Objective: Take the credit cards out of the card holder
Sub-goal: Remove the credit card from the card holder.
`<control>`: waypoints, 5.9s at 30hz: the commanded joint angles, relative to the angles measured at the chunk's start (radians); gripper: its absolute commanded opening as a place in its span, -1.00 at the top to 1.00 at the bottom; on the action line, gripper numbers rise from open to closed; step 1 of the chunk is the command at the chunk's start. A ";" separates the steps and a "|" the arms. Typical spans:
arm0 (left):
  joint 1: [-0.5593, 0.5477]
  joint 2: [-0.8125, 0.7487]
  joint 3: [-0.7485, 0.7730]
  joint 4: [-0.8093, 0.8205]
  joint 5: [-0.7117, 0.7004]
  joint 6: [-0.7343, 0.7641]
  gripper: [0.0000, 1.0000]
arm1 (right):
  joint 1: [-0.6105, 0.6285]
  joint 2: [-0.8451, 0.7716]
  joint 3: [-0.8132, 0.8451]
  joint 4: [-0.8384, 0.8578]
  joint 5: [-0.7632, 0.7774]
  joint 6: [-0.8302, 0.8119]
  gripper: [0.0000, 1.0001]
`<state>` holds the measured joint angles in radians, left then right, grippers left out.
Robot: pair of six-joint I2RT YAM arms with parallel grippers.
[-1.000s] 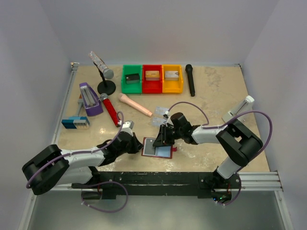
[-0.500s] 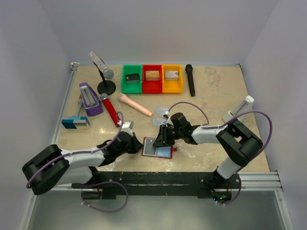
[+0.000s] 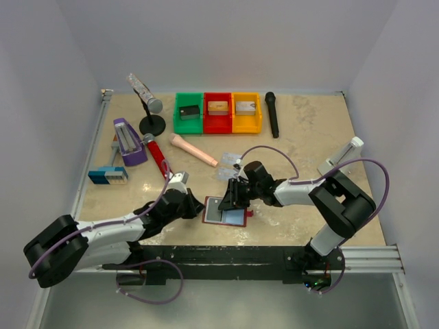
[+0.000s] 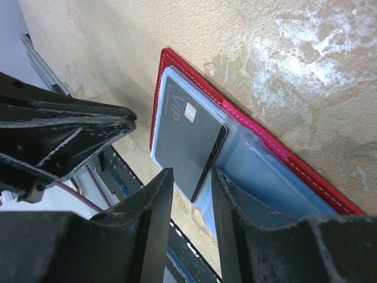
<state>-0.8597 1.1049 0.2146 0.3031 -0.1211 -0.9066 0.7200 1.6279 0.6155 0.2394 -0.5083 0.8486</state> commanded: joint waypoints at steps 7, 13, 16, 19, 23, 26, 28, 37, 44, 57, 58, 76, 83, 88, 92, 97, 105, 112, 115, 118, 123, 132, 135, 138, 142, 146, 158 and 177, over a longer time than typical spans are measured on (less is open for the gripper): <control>0.004 -0.016 0.034 0.028 -0.003 0.015 1.00 | 0.004 0.015 -0.007 0.058 -0.007 0.012 0.24; 0.004 0.081 0.037 0.085 0.028 0.005 1.00 | 0.004 0.029 -0.010 0.093 -0.024 0.033 0.25; 0.004 0.101 0.032 0.102 0.037 -0.002 1.00 | 0.002 0.030 -0.008 0.087 -0.024 0.035 0.25; 0.004 0.107 0.029 0.105 0.038 -0.005 1.00 | 0.002 0.032 -0.007 0.080 -0.022 0.029 0.25; 0.002 0.118 0.023 0.106 0.038 -0.006 1.00 | 0.004 0.038 -0.007 0.072 -0.019 0.027 0.24; 0.002 0.128 0.019 0.110 0.040 -0.011 1.00 | 0.002 0.043 -0.010 0.086 -0.024 0.030 0.25; 0.002 0.133 0.014 0.114 0.040 -0.014 1.00 | 0.002 0.038 -0.016 0.107 -0.027 0.036 0.25; 0.002 0.133 -0.007 0.106 0.029 -0.021 1.00 | 0.004 0.024 -0.085 0.348 -0.087 0.093 0.30; 0.002 0.128 -0.018 0.106 0.028 -0.025 1.00 | 0.002 0.046 -0.099 0.452 -0.119 0.129 0.27; -0.001 0.128 -0.041 0.131 0.038 -0.034 1.00 | 0.004 0.078 -0.071 0.419 -0.127 0.135 0.25; 0.001 0.130 -0.041 0.136 0.040 -0.035 1.00 | 0.004 0.079 -0.066 0.413 -0.127 0.135 0.25; -0.012 0.176 -0.031 0.212 0.089 -0.046 1.00 | 0.012 0.127 -0.020 0.406 -0.171 0.144 0.24; -0.012 0.185 -0.024 0.215 0.092 -0.046 1.00 | 0.019 0.147 -0.003 0.399 -0.196 0.147 0.23; -0.012 0.199 -0.030 0.232 0.095 -0.054 1.00 | 0.021 0.142 0.004 0.380 -0.197 0.139 0.23; -0.012 0.204 -0.038 0.223 0.078 -0.061 1.00 | 0.019 0.112 -0.003 0.348 -0.190 0.127 0.24; -0.012 0.222 -0.057 0.223 0.052 -0.078 1.00 | 0.018 0.055 0.000 0.242 -0.167 0.072 0.25; -0.012 0.243 -0.078 0.245 0.037 -0.100 1.00 | 0.018 0.007 -0.005 0.178 -0.151 0.046 0.27; -0.012 0.246 -0.086 0.243 0.024 -0.104 1.00 | 0.018 -0.014 -0.007 0.163 -0.141 0.041 0.30; -0.012 0.246 -0.093 0.246 0.020 -0.107 1.00 | 0.018 -0.019 -0.011 0.158 -0.139 0.043 0.31; -0.012 0.248 -0.100 0.249 0.015 -0.112 1.00 | 0.019 -0.031 -0.013 0.152 -0.137 0.041 0.31; -0.013 0.256 -0.106 0.260 0.012 -0.117 1.00 | 0.018 -0.051 -0.020 0.141 -0.131 0.040 0.32; -0.012 0.271 -0.115 0.278 0.011 -0.120 1.00 | 0.019 -0.079 -0.025 0.124 -0.124 0.037 0.35; -0.012 0.270 -0.118 0.278 0.009 -0.120 1.00 | 0.019 -0.082 -0.028 0.120 -0.121 0.037 0.35; -0.012 0.268 -0.119 0.280 0.006 -0.121 1.00 | 0.018 -0.086 -0.031 0.117 -0.119 0.037 0.36; -0.012 0.268 -0.123 0.280 0.005 -0.121 1.00 | 0.016 -0.097 -0.034 0.104 -0.113 0.029 0.38; -0.012 0.266 -0.126 0.278 0.000 -0.123 1.00 | 0.016 -0.111 -0.036 0.094 -0.108 0.024 0.39; -0.012 0.259 -0.139 0.277 -0.008 -0.129 1.00 | 0.001 -0.142 -0.046 0.061 -0.102 0.004 0.48; -0.012 0.222 -0.139 0.240 -0.020 -0.124 1.00 | -0.022 -0.158 -0.051 0.026 -0.095 -0.020 0.70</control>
<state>-0.8661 1.3190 0.1150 0.6815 -0.1062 -1.0565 0.7063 1.5089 0.5648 0.2516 -0.6117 0.8505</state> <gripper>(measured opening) 0.014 0.171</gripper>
